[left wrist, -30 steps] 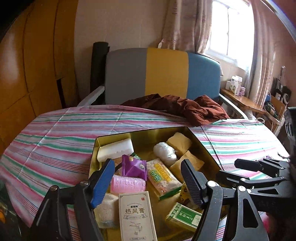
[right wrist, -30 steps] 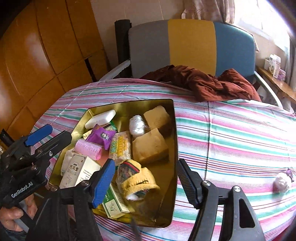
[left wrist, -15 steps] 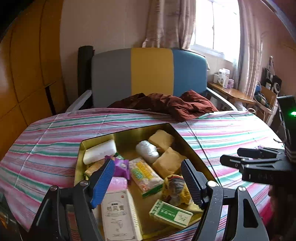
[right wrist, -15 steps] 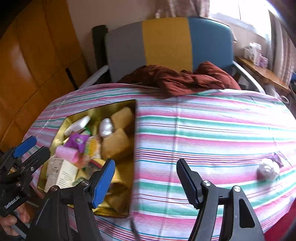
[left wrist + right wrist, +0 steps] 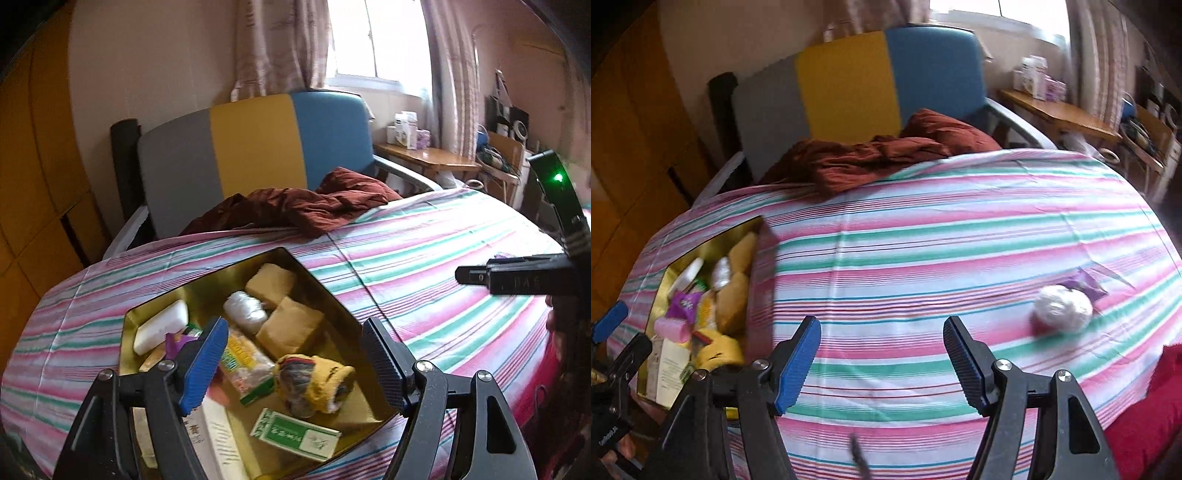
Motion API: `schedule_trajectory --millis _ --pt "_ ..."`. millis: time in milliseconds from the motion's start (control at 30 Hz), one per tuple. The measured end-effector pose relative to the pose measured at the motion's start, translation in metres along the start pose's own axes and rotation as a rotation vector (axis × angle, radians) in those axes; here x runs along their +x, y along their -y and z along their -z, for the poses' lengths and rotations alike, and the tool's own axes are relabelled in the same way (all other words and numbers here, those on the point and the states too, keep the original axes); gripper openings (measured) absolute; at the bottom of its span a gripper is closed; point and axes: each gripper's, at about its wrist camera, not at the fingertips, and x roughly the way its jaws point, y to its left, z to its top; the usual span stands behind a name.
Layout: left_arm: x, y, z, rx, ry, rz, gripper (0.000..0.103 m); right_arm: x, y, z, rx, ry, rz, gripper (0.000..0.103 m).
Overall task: Organize objects
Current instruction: 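Move both tools from the gold tray back toward the last items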
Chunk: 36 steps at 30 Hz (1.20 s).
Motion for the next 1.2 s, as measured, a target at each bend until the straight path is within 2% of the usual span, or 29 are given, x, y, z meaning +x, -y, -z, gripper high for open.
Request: schedule_trajectory --millis 267,467,633,767,933,1033,1200 --pt "0.014 0.03 -0.007 0.066 -0.018 0.057 0.076 -0.006 0.081 -0.009 0.181 -0.03 0.068 0.07" --pt "0.025 0.056 -0.011 0.109 -0.034 0.121 0.076 -0.024 0.162 -0.011 0.356 -0.025 0.179 0.07" --pt "0.037 0.079 -0.014 0.138 -0.058 0.17 0.076 -0.026 0.216 -0.013 0.49 -0.041 0.231 0.07" --pt "0.046 0.096 -0.016 0.157 -0.076 0.204 0.076 -0.007 0.238 -0.02 0.518 -0.094 0.226 0.07" --pt "0.06 0.112 -0.017 0.168 -0.11 0.227 0.076 0.032 0.248 -0.031 0.539 -0.202 0.17 0.07" --pt "0.068 0.118 -0.019 0.168 -0.127 0.234 0.076 0.052 0.249 -0.037 0.548 -0.249 0.175 0.07" --pt "0.078 0.124 -0.02 0.17 -0.147 0.247 0.076 0.083 0.25 -0.046 0.552 -0.286 0.148 0.07"
